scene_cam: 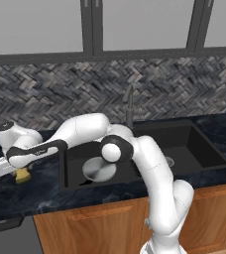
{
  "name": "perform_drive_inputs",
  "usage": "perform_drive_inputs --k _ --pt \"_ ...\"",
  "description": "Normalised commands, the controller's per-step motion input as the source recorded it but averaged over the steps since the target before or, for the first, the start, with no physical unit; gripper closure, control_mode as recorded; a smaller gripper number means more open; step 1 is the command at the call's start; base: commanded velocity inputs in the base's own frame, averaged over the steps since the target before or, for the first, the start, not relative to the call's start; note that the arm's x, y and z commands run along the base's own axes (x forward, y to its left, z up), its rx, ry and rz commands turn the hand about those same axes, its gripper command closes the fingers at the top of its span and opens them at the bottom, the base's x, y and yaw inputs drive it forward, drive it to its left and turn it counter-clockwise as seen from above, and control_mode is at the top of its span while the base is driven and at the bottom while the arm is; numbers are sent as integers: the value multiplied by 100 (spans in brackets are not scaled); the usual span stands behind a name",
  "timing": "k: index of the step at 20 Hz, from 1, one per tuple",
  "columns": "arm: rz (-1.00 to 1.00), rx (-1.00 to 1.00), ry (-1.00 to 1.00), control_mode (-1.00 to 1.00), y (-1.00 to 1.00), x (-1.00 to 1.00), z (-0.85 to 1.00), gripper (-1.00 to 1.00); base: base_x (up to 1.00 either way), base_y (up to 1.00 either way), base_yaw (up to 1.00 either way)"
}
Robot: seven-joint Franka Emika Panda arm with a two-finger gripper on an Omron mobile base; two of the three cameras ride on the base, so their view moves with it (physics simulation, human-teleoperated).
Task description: Pick the pan and sponge and place them into the sink. Then turn on the water.
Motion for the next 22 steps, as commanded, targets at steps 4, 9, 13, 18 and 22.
perform_drive_inputs --k 4,9,13,18,22 --pt "-8 -1 0 -100 -32 -21 12 100 0 0 0" --pt "-9 -2 0 -100 -30 -17 8 100 0 0 0" --pt "-9 -3 0 -100 -33 -15 7 100 0 0 0" --pt "-8 -2 1 -100 -37 -11 21 100 0 0 0" --pt "-8 -2 -1 -100 -39 -8 27 100 0 0 0"
